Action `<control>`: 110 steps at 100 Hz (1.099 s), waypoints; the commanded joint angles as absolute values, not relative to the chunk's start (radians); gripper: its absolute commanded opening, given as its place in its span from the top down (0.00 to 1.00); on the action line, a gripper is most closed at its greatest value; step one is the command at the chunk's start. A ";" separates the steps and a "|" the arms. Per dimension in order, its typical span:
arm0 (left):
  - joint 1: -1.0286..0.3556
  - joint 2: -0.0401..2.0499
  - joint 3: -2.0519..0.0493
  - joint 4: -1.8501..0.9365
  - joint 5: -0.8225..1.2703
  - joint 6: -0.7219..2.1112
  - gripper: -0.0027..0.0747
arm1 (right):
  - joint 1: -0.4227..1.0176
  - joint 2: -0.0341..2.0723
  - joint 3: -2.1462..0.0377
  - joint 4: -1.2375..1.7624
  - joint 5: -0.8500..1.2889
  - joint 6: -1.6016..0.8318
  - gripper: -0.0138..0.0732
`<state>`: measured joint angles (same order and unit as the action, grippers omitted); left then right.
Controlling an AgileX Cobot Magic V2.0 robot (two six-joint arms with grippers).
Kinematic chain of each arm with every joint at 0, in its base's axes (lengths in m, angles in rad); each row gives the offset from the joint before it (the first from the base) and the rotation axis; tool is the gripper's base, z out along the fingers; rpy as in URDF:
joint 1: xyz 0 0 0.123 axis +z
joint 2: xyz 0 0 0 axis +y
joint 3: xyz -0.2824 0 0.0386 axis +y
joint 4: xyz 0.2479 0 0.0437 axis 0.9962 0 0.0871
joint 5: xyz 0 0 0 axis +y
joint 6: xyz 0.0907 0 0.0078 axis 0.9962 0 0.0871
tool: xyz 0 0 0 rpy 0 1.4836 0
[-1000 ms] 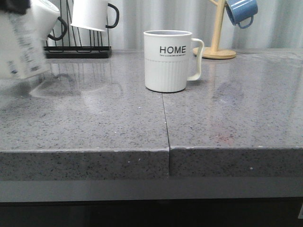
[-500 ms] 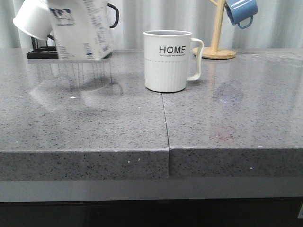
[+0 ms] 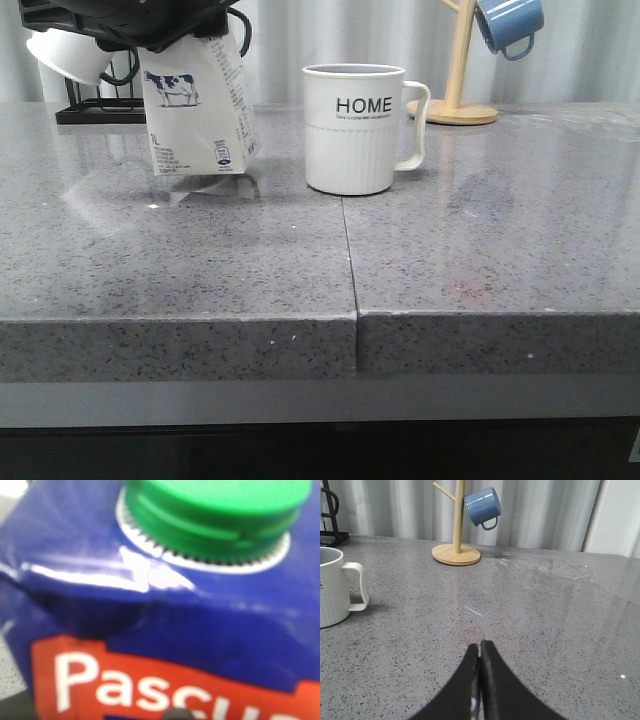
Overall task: Place milk next to cup
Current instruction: 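Carry the milk carton with the left gripper beside the mug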
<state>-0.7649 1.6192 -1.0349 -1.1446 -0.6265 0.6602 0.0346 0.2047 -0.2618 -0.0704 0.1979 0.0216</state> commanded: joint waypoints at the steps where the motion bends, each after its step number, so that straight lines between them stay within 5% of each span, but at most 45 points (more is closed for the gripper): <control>1: -0.787 1.558 -1.103 -1.050 -0.812 0.663 0.72 | 0.032 0.213 -0.289 -0.078 0.123 0.020 0.98; 93: -0.831 1.617 -1.122 -1.079 -0.819 0.668 0.72 | 0.032 0.213 -0.289 -0.078 0.123 0.020 0.98; 110: -0.831 1.617 -1.122 -1.084 -0.795 0.669 0.59 | 0.032 0.213 -0.289 -0.078 0.123 0.020 0.98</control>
<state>-0.8208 1.6802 -1.0663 -1.1836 -0.6710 0.6649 0.0346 0.2047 -0.2618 -0.0704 0.1979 0.0216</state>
